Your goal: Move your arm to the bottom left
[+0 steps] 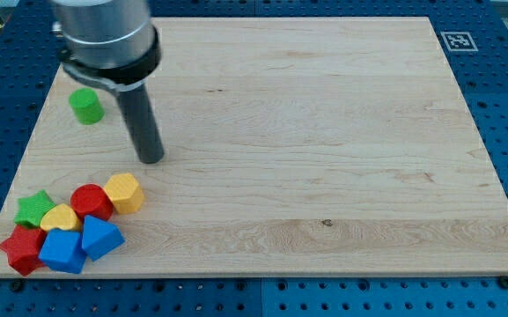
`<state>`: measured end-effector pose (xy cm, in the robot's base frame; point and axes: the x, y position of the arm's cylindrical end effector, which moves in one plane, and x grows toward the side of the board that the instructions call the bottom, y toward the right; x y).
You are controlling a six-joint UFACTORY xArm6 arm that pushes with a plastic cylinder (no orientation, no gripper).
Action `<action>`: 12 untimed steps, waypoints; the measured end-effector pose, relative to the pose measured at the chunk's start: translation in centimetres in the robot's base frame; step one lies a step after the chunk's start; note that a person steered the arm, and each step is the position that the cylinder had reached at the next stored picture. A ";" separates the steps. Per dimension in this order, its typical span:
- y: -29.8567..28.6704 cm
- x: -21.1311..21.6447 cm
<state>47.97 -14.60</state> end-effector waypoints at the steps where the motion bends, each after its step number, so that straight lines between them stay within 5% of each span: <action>1: -1.2 0.0; 7: -15.9 3.3; 12: -15.9 5.1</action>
<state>53.05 -30.45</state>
